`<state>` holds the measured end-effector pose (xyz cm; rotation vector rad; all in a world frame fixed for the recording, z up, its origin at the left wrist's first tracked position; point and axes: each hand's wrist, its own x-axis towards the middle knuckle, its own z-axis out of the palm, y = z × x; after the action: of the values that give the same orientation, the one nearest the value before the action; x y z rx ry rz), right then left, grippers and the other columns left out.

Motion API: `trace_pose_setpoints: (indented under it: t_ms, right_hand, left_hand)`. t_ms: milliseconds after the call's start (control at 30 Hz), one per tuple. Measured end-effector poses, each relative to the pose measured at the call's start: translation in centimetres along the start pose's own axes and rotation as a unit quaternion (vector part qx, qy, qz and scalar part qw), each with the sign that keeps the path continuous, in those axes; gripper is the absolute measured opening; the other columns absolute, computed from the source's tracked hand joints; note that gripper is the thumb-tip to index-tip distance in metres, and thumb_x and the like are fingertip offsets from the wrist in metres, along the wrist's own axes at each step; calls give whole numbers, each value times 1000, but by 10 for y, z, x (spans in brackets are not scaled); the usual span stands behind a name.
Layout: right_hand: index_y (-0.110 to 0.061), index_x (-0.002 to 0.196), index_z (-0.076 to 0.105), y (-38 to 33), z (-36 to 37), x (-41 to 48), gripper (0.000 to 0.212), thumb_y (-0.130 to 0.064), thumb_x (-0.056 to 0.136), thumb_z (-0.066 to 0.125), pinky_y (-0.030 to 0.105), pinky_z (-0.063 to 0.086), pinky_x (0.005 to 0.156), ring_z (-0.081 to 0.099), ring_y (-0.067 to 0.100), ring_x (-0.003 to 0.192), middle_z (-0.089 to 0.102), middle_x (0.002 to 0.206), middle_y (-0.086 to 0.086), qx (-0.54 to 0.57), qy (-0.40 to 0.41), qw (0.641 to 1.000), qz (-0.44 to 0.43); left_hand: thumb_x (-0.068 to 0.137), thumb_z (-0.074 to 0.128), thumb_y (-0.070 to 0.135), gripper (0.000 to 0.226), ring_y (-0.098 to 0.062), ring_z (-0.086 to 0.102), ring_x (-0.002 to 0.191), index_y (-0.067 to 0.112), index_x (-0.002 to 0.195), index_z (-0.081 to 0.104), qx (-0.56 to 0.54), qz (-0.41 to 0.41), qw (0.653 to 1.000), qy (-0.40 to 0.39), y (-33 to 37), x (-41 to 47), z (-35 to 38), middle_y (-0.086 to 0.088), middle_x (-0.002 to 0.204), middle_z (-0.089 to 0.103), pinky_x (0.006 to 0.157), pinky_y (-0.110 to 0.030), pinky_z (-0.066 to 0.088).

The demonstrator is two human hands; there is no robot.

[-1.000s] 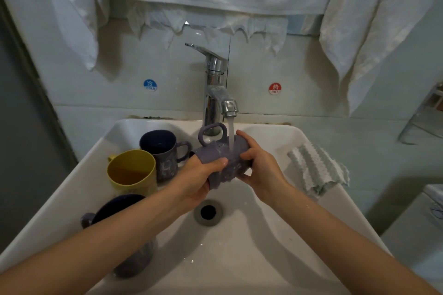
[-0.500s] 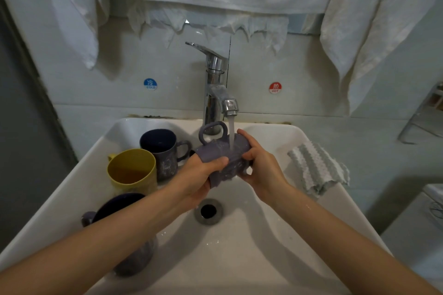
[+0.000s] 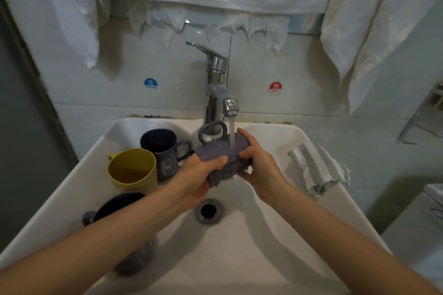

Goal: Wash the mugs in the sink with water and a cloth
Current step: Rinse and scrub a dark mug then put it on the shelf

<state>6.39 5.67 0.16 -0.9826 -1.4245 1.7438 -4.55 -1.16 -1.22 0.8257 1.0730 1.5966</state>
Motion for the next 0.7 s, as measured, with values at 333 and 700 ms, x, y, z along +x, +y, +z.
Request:
trace_pose_setpoints:
  t_ms: [333,700]
  right_hand:
    - [-27,138,41,0,0,0,61,1,84,39,33,48,92,53,16,101,52,129,7,-14,-15,1000,-10]
    - [-26,141,35,-1,1,0,62,3,87,41,34,47,94,51,14,98,50,123,4,-56,-25,998,-18]
  left_hand:
    - [89,51,4,20,-15,68,86,18,101,60,-9,-3,1000,1,0,1,-1,-1,95,70,70,-23,56]
    - [89,52,4,21,-16,68,86,18,102,61,-24,-14,1000,12,1,1,-3,-2,95,70,67,-23,57]
